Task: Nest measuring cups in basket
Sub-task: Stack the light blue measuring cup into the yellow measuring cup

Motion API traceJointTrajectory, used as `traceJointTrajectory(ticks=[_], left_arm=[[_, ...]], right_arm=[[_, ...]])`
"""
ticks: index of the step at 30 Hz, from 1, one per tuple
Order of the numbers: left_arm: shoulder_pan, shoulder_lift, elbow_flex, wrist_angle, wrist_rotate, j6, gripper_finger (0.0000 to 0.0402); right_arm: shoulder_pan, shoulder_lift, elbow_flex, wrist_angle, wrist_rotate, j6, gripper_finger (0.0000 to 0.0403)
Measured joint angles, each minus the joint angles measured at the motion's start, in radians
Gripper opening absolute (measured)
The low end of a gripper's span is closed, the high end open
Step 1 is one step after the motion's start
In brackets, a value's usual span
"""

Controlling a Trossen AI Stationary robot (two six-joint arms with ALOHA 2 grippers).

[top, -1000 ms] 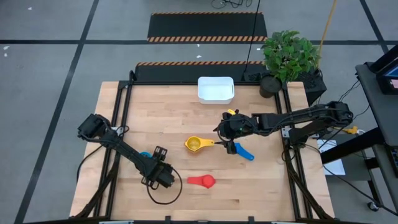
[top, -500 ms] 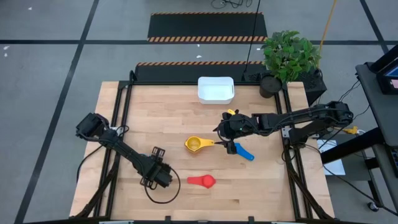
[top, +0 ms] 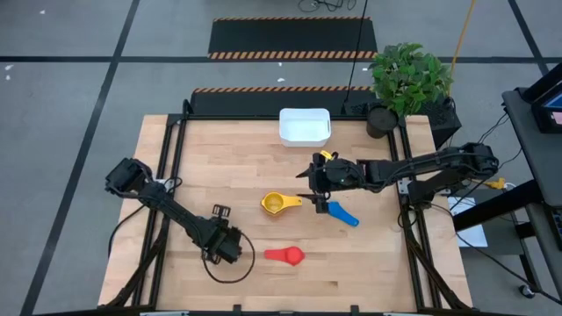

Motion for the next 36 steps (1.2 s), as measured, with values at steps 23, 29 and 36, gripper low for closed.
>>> traceJointTrajectory(ticks=[23, 29, 36], left_arm=[[-0.001, -0.262, 0.006, 0.038, -0.155, -0.078, 0.0145], [-0.001, -0.263, 0.006, 0.082, -0.158, -0.055, 0.0146], [-0.001, -0.263, 0.006, 0.163, -0.158, -0.073, 0.0146]], right_arm=[[0.273, 0.411, 0.055, 0.705, 0.243, -0.586, 0.0265], [0.299, 0.609, 0.240, 0.698, 0.390, -0.701, 0.0265], [0.330, 0.758, 0.393, 0.679, 0.505, -0.918, 0.0265]])
